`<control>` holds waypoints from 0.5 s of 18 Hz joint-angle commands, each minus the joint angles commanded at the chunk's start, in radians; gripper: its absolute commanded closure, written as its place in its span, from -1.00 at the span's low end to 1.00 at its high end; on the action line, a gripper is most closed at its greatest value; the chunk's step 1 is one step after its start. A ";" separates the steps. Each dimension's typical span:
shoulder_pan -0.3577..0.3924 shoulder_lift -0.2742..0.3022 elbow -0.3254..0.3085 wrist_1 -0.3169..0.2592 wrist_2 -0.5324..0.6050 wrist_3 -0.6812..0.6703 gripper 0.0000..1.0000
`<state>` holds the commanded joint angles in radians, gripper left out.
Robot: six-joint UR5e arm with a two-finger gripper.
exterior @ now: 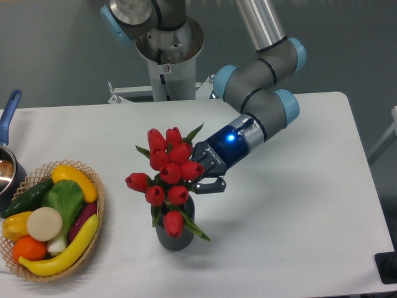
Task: Insert the flowers into the vase
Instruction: 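Lower the tulip stems into the vase opening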
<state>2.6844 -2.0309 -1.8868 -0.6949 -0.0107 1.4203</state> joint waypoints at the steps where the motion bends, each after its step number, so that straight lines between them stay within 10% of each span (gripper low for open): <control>1: 0.002 -0.005 -0.002 0.000 0.000 0.005 0.47; 9: -0.001 -0.034 -0.002 0.002 0.049 0.055 0.31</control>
<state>2.6829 -2.0647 -1.8883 -0.6934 0.0383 1.4757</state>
